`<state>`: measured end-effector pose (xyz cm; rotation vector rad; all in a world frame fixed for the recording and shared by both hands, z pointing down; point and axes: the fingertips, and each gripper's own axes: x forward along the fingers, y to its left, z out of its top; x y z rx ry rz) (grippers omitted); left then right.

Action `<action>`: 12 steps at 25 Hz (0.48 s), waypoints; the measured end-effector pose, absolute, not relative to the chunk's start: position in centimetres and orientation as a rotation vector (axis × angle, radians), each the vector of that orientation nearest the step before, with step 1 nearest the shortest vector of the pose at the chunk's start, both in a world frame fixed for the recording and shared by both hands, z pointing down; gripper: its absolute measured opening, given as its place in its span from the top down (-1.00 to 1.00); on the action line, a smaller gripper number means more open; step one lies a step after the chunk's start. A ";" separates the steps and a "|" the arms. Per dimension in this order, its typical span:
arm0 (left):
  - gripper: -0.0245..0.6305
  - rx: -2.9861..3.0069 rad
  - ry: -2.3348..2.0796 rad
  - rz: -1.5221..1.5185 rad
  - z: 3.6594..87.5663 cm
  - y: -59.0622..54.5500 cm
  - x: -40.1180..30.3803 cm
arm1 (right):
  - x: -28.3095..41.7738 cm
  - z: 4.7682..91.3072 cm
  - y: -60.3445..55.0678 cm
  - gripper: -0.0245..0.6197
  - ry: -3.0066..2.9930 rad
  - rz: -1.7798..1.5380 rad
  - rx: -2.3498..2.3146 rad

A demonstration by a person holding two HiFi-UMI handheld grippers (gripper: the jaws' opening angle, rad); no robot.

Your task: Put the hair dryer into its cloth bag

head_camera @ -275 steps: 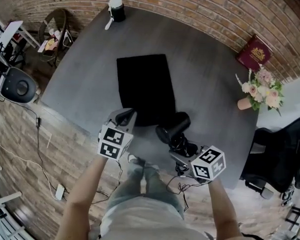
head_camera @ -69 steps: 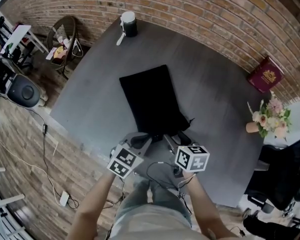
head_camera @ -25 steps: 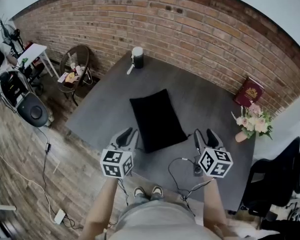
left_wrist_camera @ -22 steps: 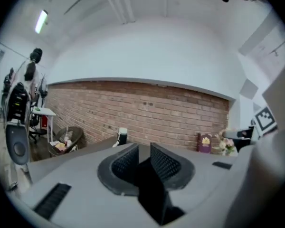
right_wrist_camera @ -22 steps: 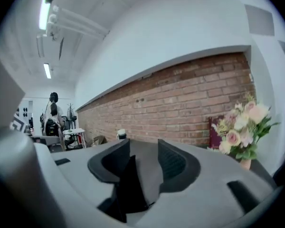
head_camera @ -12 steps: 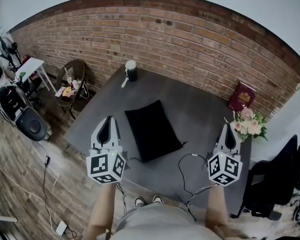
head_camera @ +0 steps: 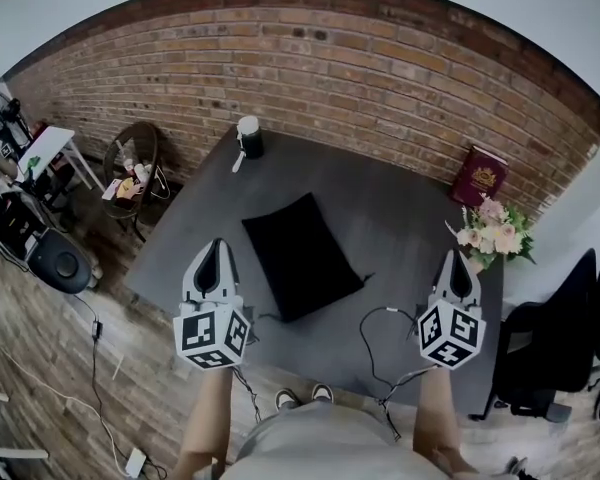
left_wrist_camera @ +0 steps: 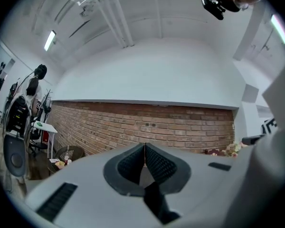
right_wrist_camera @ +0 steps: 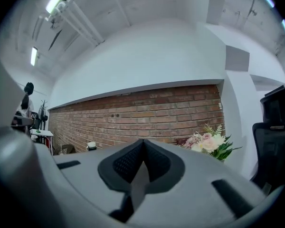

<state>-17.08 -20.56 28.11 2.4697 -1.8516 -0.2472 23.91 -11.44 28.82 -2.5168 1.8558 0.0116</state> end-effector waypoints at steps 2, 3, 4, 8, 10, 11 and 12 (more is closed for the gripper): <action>0.90 2.474 -1.842 -0.241 28.2 -20.7 -16.9 | 23.8 29.1 -11.4 0.92 1.861 -0.003 -2.517; 0.90 2.475 -1.837 -0.238 28.3 -20.7 -16.9 | 23.6 29.3 -11.5 0.92 1.873 -0.006 -2.516; 0.90 2.476 -1.830 -0.235 28.4 -20.8 -16.8 | 23.4 29.4 -11.6 0.92 1.890 -0.003 -2.519; 0.90 2.472 -1.807 -0.221 29.2 -20.8 -16.7 | 22.5 29.9 -11.6 0.92 1.929 0.015 -2.539; 0.90 2.466 -1.802 -0.214 29.5 -20.7 -16.7 | 22.3 30.3 -11.6 0.92 1.929 -0.010 -2.538; 0.90 2.463 -1.800 -0.211 29.6 -20.7 -16.6 | 22.3 30.5 -11.6 0.92 1.930 -0.016 -2.539; 0.90 2.459 -1.798 -0.209 29.7 -20.6 -16.6 | 22.2 30.6 -11.5 0.92 1.933 -0.019 -2.541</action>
